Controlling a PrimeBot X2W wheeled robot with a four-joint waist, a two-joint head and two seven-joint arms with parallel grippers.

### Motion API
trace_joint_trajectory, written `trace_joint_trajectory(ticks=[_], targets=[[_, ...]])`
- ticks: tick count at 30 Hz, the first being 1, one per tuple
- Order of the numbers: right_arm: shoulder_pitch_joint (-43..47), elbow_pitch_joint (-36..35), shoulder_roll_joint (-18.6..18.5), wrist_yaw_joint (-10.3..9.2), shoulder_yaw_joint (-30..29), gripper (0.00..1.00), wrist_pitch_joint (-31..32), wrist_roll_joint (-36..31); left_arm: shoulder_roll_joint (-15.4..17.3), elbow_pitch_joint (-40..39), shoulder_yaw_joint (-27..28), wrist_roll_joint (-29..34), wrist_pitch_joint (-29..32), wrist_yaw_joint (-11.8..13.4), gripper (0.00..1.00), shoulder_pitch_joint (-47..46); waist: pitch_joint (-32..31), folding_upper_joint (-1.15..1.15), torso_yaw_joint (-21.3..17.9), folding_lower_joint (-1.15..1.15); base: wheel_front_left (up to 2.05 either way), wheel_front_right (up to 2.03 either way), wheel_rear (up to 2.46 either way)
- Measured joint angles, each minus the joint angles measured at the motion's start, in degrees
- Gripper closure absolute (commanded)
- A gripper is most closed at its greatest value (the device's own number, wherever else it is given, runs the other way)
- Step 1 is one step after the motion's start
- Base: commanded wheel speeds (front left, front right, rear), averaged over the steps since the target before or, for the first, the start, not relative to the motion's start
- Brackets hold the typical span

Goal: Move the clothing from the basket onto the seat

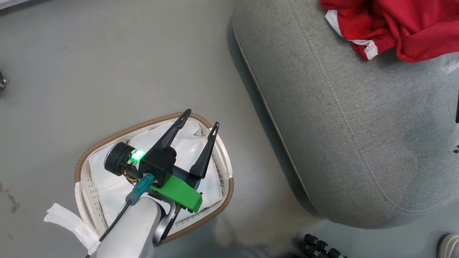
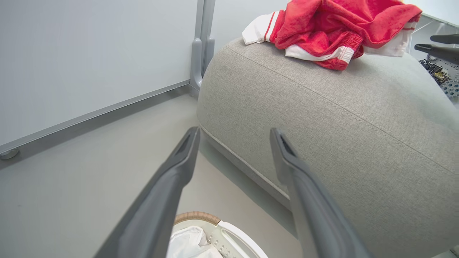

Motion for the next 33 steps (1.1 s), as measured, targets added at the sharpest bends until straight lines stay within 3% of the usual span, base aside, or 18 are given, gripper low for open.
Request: trace_joint_trajectory(ticks=[11,16,24,33], targets=[[-1.5,-8.3,-2.2,0.00,5.5,0.00,-0.1,-1.4,-3.8,-0.3,2.2,-1.7,0.0,0.0,0.00,2.3,-7.1,0.00,0.3,0.00,0.00,0.00,0.00],[-4.4,-6.6,-1.8,0.00,9.2,0.00,-0.1,0.1,-5.3,-0.5,4.7,-2.1,0.0,0.0,0.00,3.6,-10.3,0.00,2.6,-0.01,0.00,0.00,0.00],[-5.1,-4.8,4.5,0.00,13.0,0.00,-0.1,2.0,-6.6,-0.4,12.6,-2.4,0.0,0.0,0.00,8.2,-14.7,0.00,8.4,-0.01,0.00,0.00,0.00],[2.7,-7.6,12.3,0.00,13.1,0.00,-0.1,5.0,-7.4,-0.1,24.3,-2.4,0.0,0.3,0.00,15.4,-19.7,0.00,14.6,-0.01,0.00,0.00,0.00]])
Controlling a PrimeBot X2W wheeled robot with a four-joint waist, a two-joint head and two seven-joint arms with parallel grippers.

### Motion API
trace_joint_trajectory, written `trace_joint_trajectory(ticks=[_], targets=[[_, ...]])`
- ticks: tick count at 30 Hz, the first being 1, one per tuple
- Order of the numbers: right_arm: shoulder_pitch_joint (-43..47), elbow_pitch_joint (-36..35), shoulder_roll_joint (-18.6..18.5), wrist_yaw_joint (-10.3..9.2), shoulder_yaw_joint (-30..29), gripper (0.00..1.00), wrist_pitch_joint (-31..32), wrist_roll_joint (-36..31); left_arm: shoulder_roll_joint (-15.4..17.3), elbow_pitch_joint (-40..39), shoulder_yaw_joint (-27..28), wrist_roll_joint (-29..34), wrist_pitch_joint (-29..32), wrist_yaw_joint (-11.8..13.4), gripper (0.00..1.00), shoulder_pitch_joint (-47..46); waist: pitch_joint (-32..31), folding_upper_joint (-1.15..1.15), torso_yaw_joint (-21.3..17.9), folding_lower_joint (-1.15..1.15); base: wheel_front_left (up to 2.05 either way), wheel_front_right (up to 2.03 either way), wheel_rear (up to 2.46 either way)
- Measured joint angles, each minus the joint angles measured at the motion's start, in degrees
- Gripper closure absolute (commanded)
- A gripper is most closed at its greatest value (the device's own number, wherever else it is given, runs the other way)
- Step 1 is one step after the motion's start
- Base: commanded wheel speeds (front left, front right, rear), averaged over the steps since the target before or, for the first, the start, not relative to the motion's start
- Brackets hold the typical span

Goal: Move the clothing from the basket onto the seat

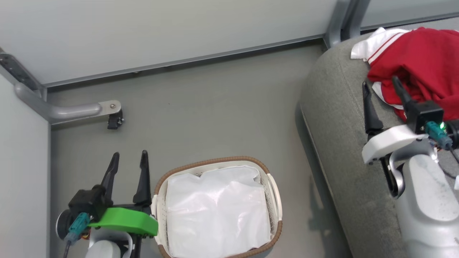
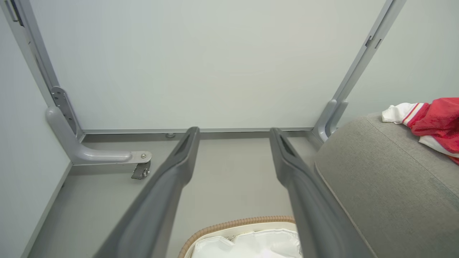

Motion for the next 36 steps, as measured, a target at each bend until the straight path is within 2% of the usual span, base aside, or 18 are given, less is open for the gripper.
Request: trace_joint_trajectory(ticks=[7,17,36], targets=[[8.1,-2.5,3.8,0.00,1.7,0.00,0.0,1.9,-0.2,-0.1,5.5,0.6,0.0,0.0,0.00,5.1,-4.1,0.00,3.4,0.00,0.00,0.00,0.00],[19.1,-7.8,4.2,0.00,5.9,0.00,0.0,10.3,-0.2,-0.1,5.5,-1.6,0.0,0.0,0.00,9.3,-8.8,0.00,6.5,0.00,0.00,0.00,0.00],[21.7,-8.4,4.2,0.00,7.2,0.00,0.0,10.7,-0.3,0.4,5.3,-2.0,0.0,0.7,0.00,10.0,-10.0,0.00,6.5,0.00,0.00,0.00,0.00]])
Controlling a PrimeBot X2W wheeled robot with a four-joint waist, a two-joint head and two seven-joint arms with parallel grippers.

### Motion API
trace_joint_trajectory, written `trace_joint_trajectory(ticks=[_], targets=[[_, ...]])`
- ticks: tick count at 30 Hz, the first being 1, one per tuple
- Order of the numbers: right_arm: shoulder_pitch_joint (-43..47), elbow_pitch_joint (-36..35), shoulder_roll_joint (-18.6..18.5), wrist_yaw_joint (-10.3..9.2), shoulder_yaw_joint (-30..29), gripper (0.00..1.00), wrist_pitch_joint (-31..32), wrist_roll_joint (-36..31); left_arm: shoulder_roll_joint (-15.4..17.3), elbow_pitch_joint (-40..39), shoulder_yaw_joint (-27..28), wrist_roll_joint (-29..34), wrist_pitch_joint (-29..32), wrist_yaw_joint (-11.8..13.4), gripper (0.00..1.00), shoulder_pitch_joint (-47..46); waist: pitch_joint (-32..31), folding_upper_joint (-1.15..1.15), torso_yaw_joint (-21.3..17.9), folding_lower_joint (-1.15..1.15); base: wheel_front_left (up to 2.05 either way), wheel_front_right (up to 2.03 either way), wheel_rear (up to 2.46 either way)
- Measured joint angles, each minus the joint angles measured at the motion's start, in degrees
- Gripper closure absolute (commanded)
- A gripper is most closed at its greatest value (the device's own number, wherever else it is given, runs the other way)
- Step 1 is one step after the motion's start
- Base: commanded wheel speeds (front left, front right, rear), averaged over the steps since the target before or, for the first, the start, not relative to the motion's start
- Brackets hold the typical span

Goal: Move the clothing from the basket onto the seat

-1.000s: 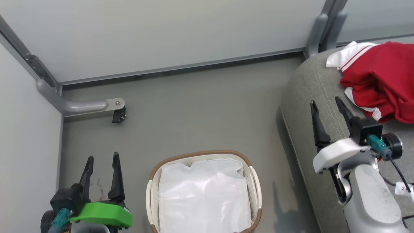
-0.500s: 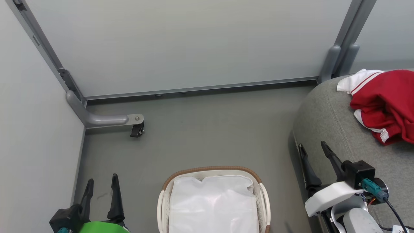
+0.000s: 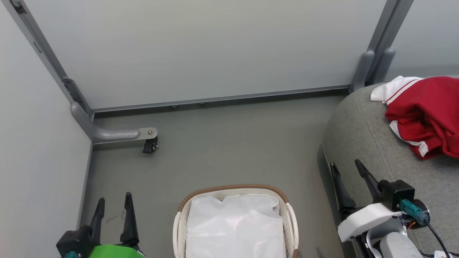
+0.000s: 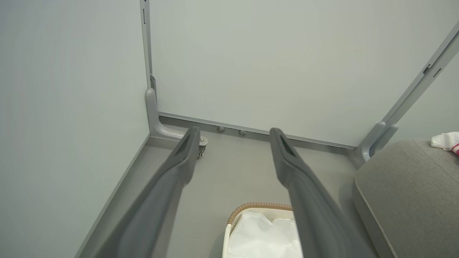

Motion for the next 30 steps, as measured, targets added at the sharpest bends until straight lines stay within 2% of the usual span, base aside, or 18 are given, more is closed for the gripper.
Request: trace_joint_trajectory(ticks=[8,9,16,30], targets=[[0.0,0.2,0.0,0.00,0.4,0.00,0.0,0.3,0.0,0.5,-0.5,0.0,0.0,-0.2,0.00,-0.3,0.0,0.00,0.1,0.00,0.00,0.00,0.00],[0.0,0.2,0.0,0.00,0.5,1.00,0.0,0.3,0.0,0.8,-0.8,0.0,0.0,-0.2,1.00,-0.3,0.0,0.00,0.1,0.00,0.00,0.00,0.00],[1.6,2.6,0.5,0.00,0.3,1.00,0.7,1.8,-0.3,3.5,-0.7,-1.5,0.6,-0.2,1.00,0.5,-0.1,0.00,0.1,0.00,0.00,0.00,0.00],[1.6,1.4,0.5,0.00,-1.4,1.00,4.5,16.3,-0.3,2.9,0.8,-14.5,4.5,-0.2,1.00,0.0,-0.2,0.00,-0.1,0.00,0.00,0.00,0.00]])
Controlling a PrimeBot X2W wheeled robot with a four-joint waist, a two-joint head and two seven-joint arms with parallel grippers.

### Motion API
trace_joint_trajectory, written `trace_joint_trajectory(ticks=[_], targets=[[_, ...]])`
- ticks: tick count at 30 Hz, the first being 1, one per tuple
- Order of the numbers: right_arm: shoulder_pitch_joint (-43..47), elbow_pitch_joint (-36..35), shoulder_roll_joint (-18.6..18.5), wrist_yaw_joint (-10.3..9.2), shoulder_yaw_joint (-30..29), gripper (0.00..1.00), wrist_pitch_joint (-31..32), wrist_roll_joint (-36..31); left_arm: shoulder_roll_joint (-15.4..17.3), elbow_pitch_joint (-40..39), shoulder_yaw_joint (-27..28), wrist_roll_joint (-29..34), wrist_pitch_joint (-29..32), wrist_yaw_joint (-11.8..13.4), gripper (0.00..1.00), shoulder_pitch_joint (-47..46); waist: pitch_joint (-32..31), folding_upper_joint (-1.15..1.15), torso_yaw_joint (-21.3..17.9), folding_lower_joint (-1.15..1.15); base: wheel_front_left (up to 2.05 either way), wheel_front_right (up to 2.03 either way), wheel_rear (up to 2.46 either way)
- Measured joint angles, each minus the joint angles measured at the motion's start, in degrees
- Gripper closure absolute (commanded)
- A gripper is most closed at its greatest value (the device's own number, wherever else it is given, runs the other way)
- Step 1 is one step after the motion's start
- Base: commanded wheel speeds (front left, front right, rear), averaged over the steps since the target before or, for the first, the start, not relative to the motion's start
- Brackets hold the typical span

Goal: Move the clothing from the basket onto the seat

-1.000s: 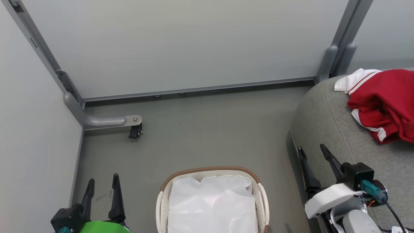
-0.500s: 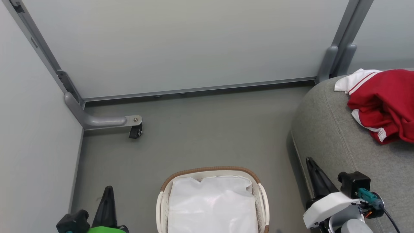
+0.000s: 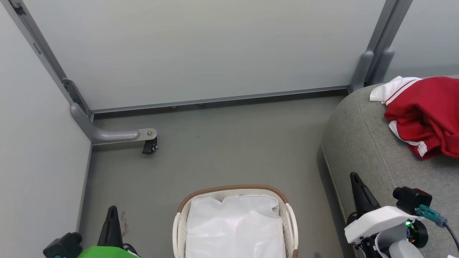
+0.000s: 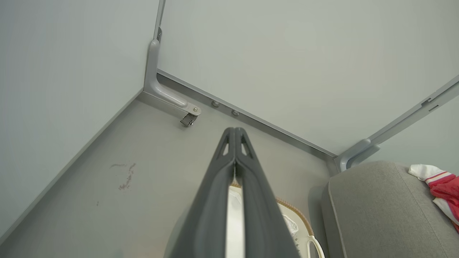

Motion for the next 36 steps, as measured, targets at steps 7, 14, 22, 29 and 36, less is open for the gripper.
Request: trace_joint_trajectory(ticks=[7,14,22,29,36], targets=[[0.0,-0.7,0.0,0.00,-0.8,1.00,1.6,6.5,0.0,-0.5,0.6,-6.0,1.8,-0.1,1.00,-0.6,-0.1,0.00,-0.1,0.00,0.00,0.00,0.00],[0.0,-1.3,0.0,0.00,-1.5,1.00,3.3,12.6,0.0,-0.9,1.2,-11.4,3.3,-0.1,1.00,-1.6,-0.1,0.00,-0.2,0.00,0.00,0.00,0.00],[0.0,-1.9,-0.1,0.00,-2.3,1.00,5.0,18.9,0.0,-1.2,2.1,-17.0,5.0,-0.3,1.00,-2.4,-0.2,0.00,-0.3,0.00,0.00,0.00,0.00],[0.0,-2.4,-0.1,0.00,-2.9,1.00,6.3,23.9,0.0,-1.4,2.5,-21.7,6.3,-0.3,1.00,-3.1,-0.2,0.00,-0.4,0.00,0.00,0.00,0.00],[0.0,-2.8,-0.1,0.00,-3.5,1.00,7.6,28.7,0.0,-1.7,3.0,-26.1,7.6,-0.3,1.00,-3.6,-0.3,0.00,-0.5,0.00,0.00,0.00,0.00]])
